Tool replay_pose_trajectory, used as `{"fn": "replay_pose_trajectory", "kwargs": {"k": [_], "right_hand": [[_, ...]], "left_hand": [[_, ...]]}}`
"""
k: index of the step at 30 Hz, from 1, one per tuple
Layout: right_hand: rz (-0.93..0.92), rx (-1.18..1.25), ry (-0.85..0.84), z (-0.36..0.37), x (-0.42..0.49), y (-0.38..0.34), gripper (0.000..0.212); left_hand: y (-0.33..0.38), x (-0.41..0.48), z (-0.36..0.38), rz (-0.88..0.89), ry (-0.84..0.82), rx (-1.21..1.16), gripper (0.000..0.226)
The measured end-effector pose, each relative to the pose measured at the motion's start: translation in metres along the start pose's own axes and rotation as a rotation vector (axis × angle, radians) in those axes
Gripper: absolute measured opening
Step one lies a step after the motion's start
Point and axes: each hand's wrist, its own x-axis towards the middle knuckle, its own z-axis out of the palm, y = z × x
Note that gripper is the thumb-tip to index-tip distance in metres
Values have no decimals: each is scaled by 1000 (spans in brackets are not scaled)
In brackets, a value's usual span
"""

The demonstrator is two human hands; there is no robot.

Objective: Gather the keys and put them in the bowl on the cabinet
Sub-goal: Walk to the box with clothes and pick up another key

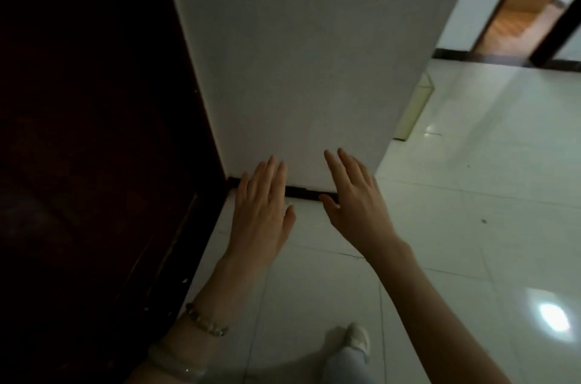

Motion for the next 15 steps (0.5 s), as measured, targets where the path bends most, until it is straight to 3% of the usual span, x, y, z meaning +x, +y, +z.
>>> {"fn": "replay_pose_trajectory", "kwargs": {"k": [15], "right_hand": [[244, -102, 42, -82, -13, 225, 76]], "left_hand": [[208, 133, 78, 220, -25, -147, 73]]}}
